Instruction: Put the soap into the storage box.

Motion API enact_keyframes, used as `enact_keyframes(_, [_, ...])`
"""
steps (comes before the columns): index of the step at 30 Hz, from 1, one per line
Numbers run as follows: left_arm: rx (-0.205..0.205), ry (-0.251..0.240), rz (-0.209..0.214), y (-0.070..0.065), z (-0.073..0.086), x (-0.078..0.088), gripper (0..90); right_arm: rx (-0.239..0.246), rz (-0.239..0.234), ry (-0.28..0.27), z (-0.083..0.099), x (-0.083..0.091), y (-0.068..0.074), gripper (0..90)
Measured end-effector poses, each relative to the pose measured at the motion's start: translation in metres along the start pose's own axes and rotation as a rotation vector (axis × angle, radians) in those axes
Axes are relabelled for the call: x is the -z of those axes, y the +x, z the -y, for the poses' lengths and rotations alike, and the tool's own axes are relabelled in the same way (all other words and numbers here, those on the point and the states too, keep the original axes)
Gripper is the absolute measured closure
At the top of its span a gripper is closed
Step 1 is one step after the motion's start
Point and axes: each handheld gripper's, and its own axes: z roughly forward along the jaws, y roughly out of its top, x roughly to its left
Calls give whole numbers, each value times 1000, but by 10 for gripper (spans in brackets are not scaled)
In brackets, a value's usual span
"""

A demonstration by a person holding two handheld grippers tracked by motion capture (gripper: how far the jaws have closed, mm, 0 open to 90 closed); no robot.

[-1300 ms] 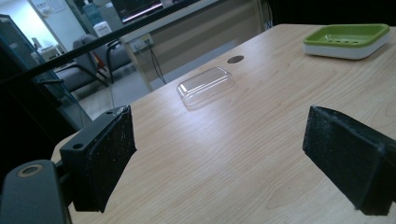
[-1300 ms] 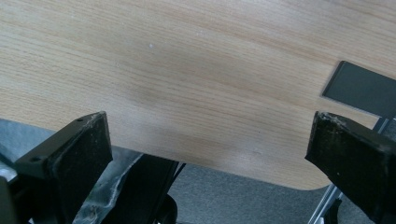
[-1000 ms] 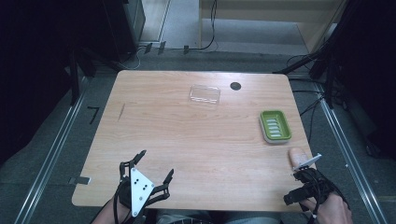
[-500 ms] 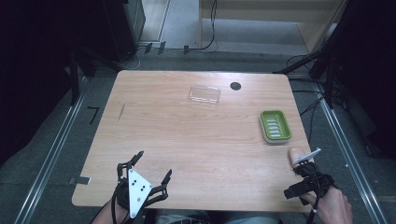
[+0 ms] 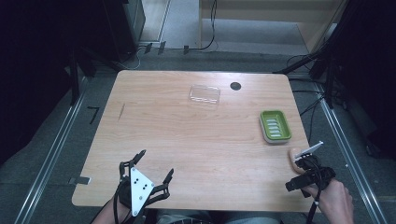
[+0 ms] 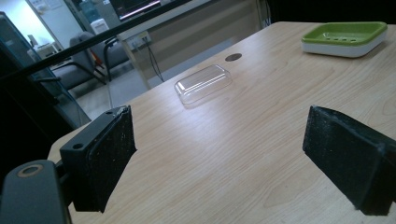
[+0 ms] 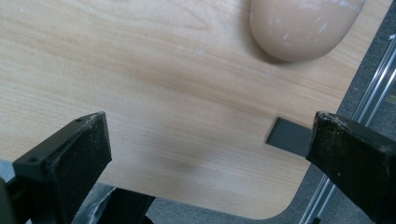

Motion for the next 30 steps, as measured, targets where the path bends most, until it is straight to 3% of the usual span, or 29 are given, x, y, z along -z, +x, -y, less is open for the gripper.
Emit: enact_keyframes(30, [-6, 0, 4, 0, 0, -1, 99, -17, 5, -30, -42, 3, -22, 0])
